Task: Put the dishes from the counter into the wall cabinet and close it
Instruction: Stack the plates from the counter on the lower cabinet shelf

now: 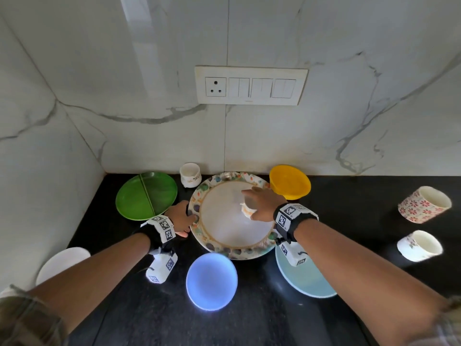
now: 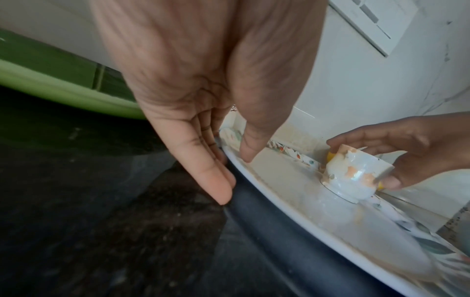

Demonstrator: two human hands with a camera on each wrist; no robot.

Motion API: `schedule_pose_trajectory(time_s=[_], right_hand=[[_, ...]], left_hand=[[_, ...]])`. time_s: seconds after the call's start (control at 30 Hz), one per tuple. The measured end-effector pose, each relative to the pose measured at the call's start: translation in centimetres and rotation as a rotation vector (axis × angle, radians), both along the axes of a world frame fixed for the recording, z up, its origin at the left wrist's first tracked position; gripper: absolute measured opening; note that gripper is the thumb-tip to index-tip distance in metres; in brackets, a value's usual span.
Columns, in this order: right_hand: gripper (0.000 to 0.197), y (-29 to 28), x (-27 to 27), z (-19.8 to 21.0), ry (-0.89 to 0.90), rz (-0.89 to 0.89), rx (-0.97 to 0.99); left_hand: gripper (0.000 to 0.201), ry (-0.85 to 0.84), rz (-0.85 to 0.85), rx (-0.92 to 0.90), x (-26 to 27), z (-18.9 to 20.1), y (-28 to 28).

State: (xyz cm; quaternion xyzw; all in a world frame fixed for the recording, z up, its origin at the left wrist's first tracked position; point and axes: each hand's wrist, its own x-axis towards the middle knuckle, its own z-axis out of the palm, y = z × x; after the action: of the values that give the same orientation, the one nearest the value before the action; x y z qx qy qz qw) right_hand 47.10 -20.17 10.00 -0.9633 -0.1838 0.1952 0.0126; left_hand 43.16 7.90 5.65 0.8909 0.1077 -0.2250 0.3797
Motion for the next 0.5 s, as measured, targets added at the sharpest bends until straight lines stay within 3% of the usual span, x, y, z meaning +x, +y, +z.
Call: schedule_pose_trajectory(time_s=[0.2,0.27,0.4,0.5], right_hand=[[0.066,0.3,1.1,-0.2,-0.023,-0.040,-0.001],[0.064,0.0,1.1,0.2,-0.042,-0.055,0.034],[0.064,-1.1,0.5,1.7,-0.155,-0.093,0.108],[0.065,-2.7,-0.1,3.2,-0.181,-0.134,0.183]], left_hand=[[0.016,-0.020,-0.061,0.074,1.7,-1.2,1.0],[0.027,0.007,-0.051,0.025,1.7,-0.5,0.6],[0.006,0.183,0.055,-0.148,1.2,1.4,-0.1],[0.018,0.172,0.126,-0.217,0.8,3.2,-0.8]])
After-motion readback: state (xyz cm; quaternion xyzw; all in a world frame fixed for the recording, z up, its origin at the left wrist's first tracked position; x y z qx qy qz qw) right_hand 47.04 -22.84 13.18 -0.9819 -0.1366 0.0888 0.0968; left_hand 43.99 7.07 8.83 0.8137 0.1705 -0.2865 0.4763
